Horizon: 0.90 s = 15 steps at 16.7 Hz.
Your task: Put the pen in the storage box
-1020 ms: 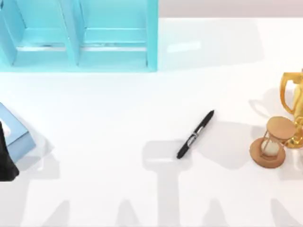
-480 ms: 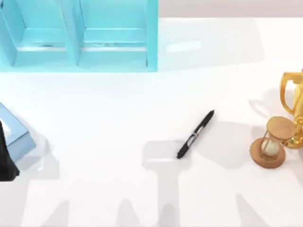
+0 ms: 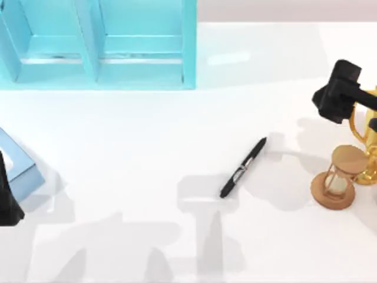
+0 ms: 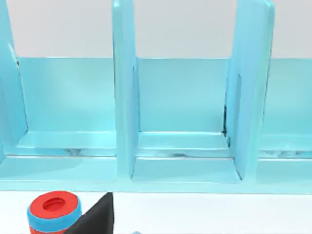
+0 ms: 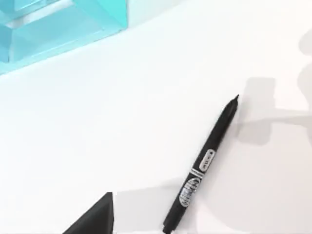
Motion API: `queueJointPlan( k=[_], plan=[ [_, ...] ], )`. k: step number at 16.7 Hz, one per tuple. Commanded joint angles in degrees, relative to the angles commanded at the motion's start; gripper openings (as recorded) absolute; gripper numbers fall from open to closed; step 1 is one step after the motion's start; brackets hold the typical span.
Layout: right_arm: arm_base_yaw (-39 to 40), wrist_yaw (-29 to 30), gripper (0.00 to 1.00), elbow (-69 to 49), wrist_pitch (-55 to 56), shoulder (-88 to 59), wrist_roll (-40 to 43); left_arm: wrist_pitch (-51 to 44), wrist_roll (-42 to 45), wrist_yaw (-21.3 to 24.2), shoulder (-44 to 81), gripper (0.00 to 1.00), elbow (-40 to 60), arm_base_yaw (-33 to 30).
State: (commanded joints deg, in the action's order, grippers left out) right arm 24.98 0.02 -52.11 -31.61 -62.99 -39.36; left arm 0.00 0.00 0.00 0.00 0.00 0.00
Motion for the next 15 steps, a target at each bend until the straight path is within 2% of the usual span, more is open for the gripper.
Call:
queueJointPlan(
  k=[8,12,15],
  plan=[
    [5.8,-0.8,1.00,-33.4,-21.8,-41.5,-20.2,0.0,0.0,0.0,0.0,1.00,0.0,0.0],
    [5.5,-1.4,1.00,-43.9,-28.5,-54.6,-25.2,0.0,0.0,0.0,0.0,1.00,0.0,0.0],
    [5.0,-1.8,1.00,-47.8,-31.0,-59.2,-26.9,0.0,0.0,0.0,0.0,1.00,0.0,0.0]
  ],
)
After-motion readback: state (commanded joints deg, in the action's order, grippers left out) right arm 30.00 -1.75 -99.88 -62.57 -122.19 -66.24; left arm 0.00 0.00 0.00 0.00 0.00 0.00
